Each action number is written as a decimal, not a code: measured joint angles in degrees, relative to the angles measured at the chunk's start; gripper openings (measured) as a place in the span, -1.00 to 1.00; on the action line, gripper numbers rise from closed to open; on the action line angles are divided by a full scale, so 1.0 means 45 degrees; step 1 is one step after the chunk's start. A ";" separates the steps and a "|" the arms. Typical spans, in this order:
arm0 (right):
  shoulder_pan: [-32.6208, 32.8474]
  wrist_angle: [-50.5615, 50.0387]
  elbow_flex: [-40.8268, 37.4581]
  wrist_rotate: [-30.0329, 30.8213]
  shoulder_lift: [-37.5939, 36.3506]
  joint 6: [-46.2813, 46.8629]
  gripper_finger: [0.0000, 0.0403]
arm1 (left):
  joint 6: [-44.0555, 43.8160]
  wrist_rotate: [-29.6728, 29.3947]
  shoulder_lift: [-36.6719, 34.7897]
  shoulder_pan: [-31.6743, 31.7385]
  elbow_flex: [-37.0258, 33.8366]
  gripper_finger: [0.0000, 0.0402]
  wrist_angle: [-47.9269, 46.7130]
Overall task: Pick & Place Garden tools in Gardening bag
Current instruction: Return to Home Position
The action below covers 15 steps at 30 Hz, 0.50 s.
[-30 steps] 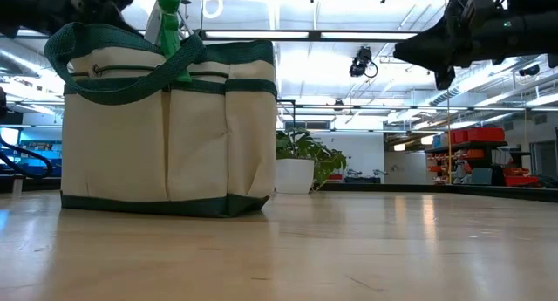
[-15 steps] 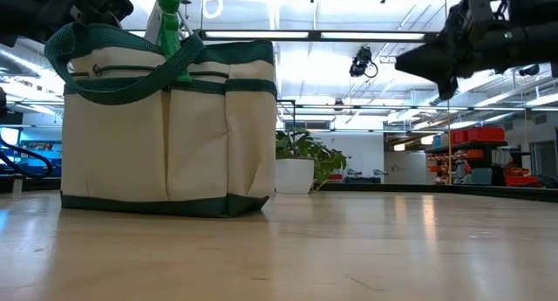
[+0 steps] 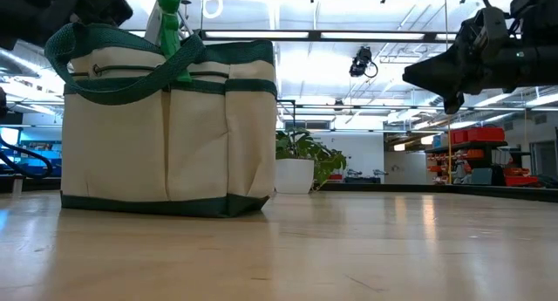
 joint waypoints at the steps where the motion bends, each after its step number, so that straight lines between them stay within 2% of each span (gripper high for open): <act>1: 0.0000 0.0004 0.0000 0.0000 0.0000 0.0000 -0.65 | -0.0026 -0.0021 0.0000 0.0000 -0.0172 -0.30 0.0028; 9: 0.0000 -0.0034 0.0000 0.0000 -0.0005 0.0014 -0.65 | -0.0701 -0.0147 0.0000 -0.0005 -0.2047 -0.30 0.1669; 15: 0.0000 -0.0039 0.0000 0.0003 -0.0005 0.0014 -0.65 | -0.1108 -0.0817 0.0000 -0.0005 -0.3063 -0.30 0.2097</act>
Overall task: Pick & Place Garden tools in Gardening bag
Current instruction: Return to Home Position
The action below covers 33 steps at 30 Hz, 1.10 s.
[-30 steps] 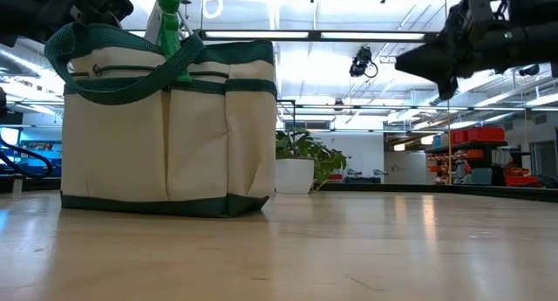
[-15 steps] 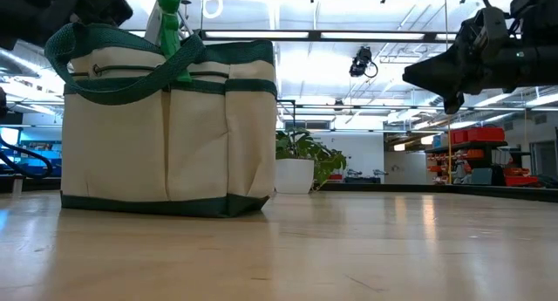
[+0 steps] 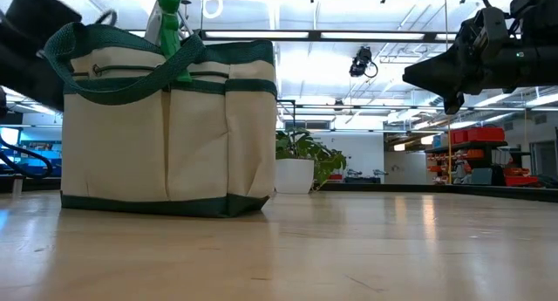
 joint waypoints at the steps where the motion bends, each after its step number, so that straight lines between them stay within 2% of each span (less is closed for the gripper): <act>1: 0.0000 -0.0005 0.0000 0.0002 0.0000 0.0000 -0.65 | -0.0260 -0.0144 0.0003 0.0005 -0.0166 -0.30 -0.0079; 5: 0.0000 -0.0004 0.0005 -0.0003 0.0000 -0.0004 -0.65 | -0.1310 -0.0217 0.0015 0.0005 -0.0165 -0.30 -0.1093; 13: 0.0010 -0.0057 0.0015 0.0094 -0.0652 -0.0004 -0.65 | -0.1913 0.0613 0.0005 0.0000 -0.0164 -0.30 -0.1214; 24: 0.0010 -0.0408 0.0015 0.0104 -0.4088 -0.0009 -0.65 | -0.1909 0.0598 -0.0038 -0.0050 -0.0174 -0.30 -0.1217; 29: 0.0010 -0.0413 0.0015 0.0104 -0.5224 -0.0007 -0.65 | -0.1903 0.0637 -0.1094 -0.0092 -0.0174 -0.30 -0.1229; 33: 0.0010 -0.0413 0.0015 0.0104 -0.5782 -0.0009 -0.65 | -0.1903 0.0632 -0.2731 -0.0092 -0.0179 -0.30 -0.1223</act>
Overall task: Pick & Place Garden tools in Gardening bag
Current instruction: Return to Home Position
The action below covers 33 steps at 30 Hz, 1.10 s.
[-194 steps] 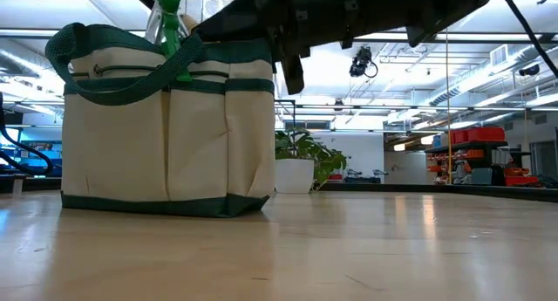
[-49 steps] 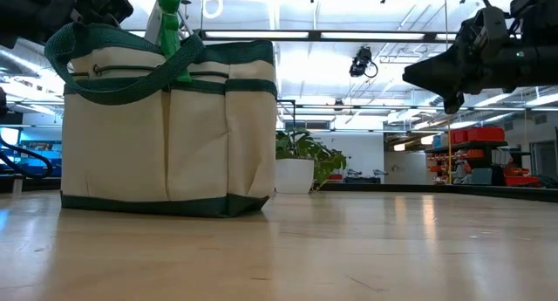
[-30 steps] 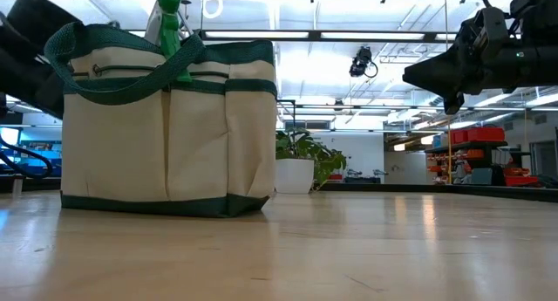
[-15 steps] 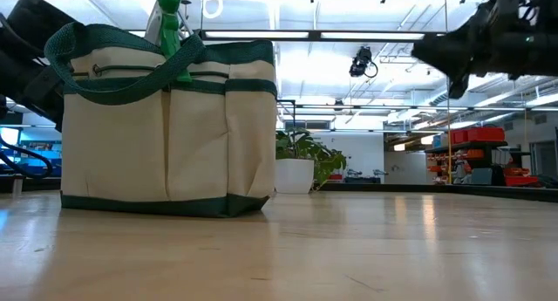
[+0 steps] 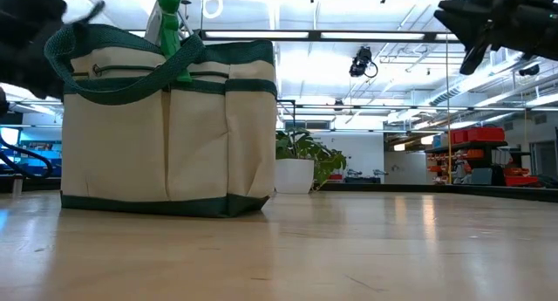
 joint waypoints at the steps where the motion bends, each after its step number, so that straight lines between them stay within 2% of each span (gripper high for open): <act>1: 0.0000 0.0003 0.0000 0.0000 -0.0098 0.0005 -0.65 | -0.0005 0.0001 -0.0453 0.0000 0.0000 -0.30 0.0001; 6: 0.0000 -0.0001 0.0000 0.0000 -0.0183 0.0000 -0.65 | -0.0004 0.0001 -0.2701 0.0032 -0.0001 -0.30 0.0008; 11: 0.0005 -0.0015 0.0000 0.0000 -0.0164 0.0000 -0.65 | -0.0007 0.0009 -0.4020 0.0577 -0.0010 -0.30 0.0078; 19: 0.0005 -0.0035 0.0000 0.0005 -0.0159 0.0000 -0.65 | -0.0005 -0.0022 -0.4005 0.2276 -0.0015 -0.30 0.0609; 27: 0.0005 -0.0095 0.0000 0.0000 -0.0159 0.0000 -0.65 | -0.0005 -0.0073 -0.4006 0.2662 -0.0015 -0.30 0.0615; 33: 0.0002 -0.0092 0.0000 0.0000 -0.0159 0.0000 -0.65 | -0.0005 -0.0001 -0.4006 0.3674 -0.0015 -0.30 0.0615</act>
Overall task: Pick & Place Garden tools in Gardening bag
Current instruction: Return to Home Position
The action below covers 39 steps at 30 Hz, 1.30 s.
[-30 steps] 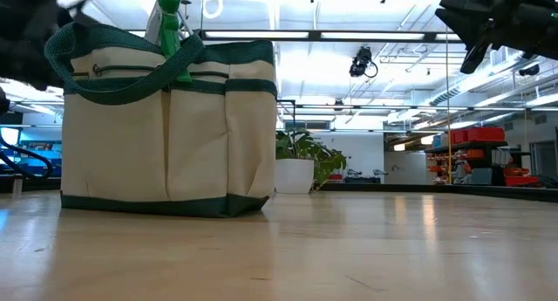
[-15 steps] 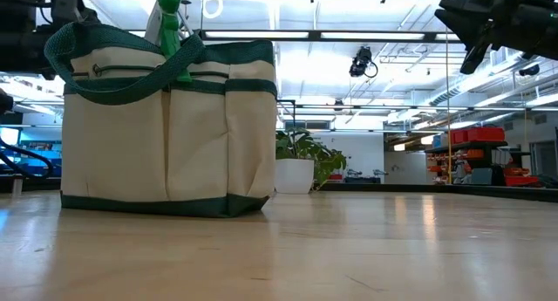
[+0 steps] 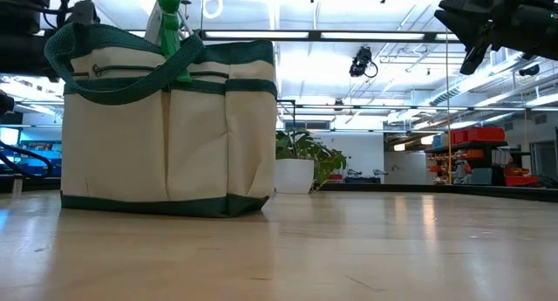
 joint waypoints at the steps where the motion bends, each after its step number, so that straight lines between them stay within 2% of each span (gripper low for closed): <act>1: 0.0003 0.0000 0.0000 0.0000 0.0000 0.0000 -0.65 | 0.0000 0.0001 0.0000 0.0181 0.0000 -0.30 0.0000; 8: 0.0003 0.0005 0.0000 0.0000 0.0000 0.0000 -0.65 | 0.0000 -0.0012 0.0000 0.0624 0.0000 -0.30 0.0010; 20: 0.0003 0.0005 0.0000 0.0003 0.0005 0.0002 -0.65 | 0.0000 -0.0041 0.0000 -0.0571 0.0000 -0.30 0.0020; 25: 0.0003 0.0009 0.0000 0.0000 0.0005 0.0000 -0.65 | 0.0000 0.0034 0.0000 -0.1698 0.0000 -0.30 0.0024; 29: 0.0003 0.0010 0.0000 0.0000 0.0005 0.0000 -0.65 | 0.0000 0.0532 0.0001 -0.1770 0.0000 -0.30 0.0030; 39: 0.0003 0.0010 0.0000 0.0000 0.0005 0.0000 -0.65 | 0.0000 0.0579 0.0078 -0.2110 0.0000 -0.30 0.0024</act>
